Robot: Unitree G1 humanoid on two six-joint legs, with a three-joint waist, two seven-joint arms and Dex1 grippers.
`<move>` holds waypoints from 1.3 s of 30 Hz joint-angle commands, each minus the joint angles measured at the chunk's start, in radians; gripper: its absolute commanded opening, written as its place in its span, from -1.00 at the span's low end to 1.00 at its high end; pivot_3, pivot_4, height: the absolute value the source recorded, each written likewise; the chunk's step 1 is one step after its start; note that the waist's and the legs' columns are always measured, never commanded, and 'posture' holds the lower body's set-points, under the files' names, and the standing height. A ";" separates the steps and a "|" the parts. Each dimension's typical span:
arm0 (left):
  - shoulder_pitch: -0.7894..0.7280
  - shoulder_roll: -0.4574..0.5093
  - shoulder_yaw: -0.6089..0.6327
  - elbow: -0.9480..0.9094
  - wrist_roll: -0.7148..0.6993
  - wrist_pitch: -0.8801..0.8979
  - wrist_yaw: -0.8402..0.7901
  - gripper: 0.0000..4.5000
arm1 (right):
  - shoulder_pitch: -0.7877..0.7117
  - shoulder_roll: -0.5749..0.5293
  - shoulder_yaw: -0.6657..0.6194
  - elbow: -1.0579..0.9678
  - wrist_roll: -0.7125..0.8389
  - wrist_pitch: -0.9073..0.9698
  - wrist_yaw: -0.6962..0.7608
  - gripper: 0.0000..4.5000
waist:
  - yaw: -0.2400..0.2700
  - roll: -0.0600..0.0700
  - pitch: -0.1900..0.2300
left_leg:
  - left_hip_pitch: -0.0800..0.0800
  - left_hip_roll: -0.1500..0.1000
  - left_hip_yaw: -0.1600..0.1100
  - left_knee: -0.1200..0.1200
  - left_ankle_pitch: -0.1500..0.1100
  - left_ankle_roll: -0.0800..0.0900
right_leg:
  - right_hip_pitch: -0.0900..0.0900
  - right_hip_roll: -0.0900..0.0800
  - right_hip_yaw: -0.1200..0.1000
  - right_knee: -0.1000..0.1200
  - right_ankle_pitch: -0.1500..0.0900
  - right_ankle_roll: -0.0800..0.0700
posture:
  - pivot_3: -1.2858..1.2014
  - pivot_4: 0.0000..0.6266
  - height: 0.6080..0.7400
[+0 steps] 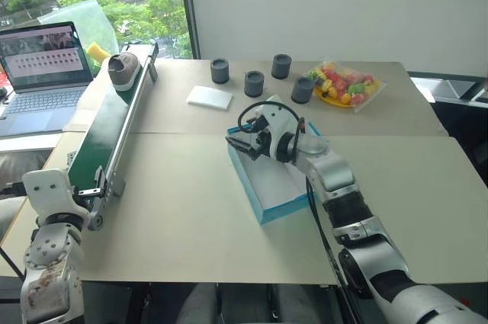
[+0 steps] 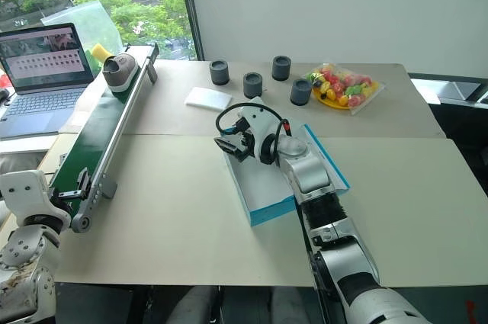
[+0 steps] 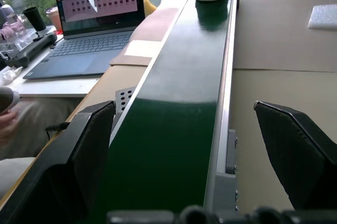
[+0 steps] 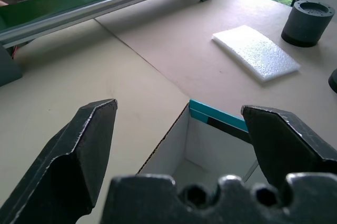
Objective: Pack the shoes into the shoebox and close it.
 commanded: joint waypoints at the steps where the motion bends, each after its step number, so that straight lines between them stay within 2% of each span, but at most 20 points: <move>1: -0.008 0.016 0.011 -0.014 0.004 -0.019 -0.001 1.00 | -0.008 0.005 0.002 -0.038 -0.005 -0.002 0.003 0.99 | -0.004 0.002 0.001 | 0.001 -0.007 -0.011 0.000 0.002 -0.001 | 0.003 -0.004 -0.005 0.005 -0.007 0.007 | 0.03 -0.52 1.00; 2: -0.008 0.017 0.011 -0.013 0.004 -0.020 -0.001 1.00 | -0.009 0.005 0.000 -0.033 -0.011 -0.002 0.000 0.99 | 0.002 0.001 0.001 | 0.002 -0.004 -0.005 0.003 0.001 -0.003 | -0.004 -0.003 -0.001 0.006 -0.009 0.008 | 0.03 -0.52 1.00; 4: -0.009 0.018 0.011 -0.011 0.005 -0.020 -0.001 1.00 | -0.012 0.006 -0.002 -0.025 -0.020 -0.001 -0.007 0.99 | 0.012 0.001 0.001 | -0.002 -0.004 0.004 0.001 0.002 -0.004 | -0.004 -0.002 0.006 0.009 -0.003 -0.001 | 0.03 -0.52 1.00; 9: -0.005 0.020 0.010 -0.009 0.008 -0.018 -0.002 1.00 | -0.010 0.011 -0.009 -0.019 -0.024 0.003 -0.017 0.99 | 0.023 0.001 0.000 | -0.002 -0.002 0.015 0.001 0.001 -0.003 | -0.013 -0.001 0.024 0.012 -0.002 -0.004 | 0.03 -0.52 1.00; 16: -0.004 0.017 0.013 0.003 0.007 -0.004 0.004 1.00 | 0.008 0.017 -0.013 -0.056 0.001 0.029 0.009 0.99 | 0.024 0.001 0.000 | -0.002 0.000 0.027 0.000 0.000 -0.001 | -0.015 0.000 0.027 0.012 -0.002 -0.004 | 0.03 -0.52 1.00; 23: -0.014 0.038 0.027 0.036 0.002 0.061 0.012 1.00 | 0.013 0.017 -0.013 -0.074 0.007 0.039 0.017 0.99 | 0.025 0.001 0.000 | -0.001 0.003 0.029 0.001 0.000 -0.001 | -0.015 0.002 0.028 0.012 -0.001 -0.005 | 0.03 -0.52 1.00; 29: -0.035 0.100 -0.003 0.081 0.010 0.132 -0.016 1.00 | 0.023 0.016 0.000 -0.101 -0.004 0.048 0.015 0.99 | 0.024 0.001 0.000 | 0.000 0.005 0.031 0.000 -0.001 -0.001 | -0.015 0.003 0.030 0.012 -0.001 -0.005 | 0.03 -0.52 1.00; 39: -0.068 0.101 -0.008 0.113 0.002 0.136 -0.031 1.00 | 0.043 0.020 -0.009 -0.142 -0.003 0.070 -0.012 0.99 | 0.025 0.000 0.000 | 0.001 0.008 0.032 0.000 -0.002 -0.001 | -0.015 0.005 0.033 0.012 -0.001 -0.005 | 0.03 -0.52 1.00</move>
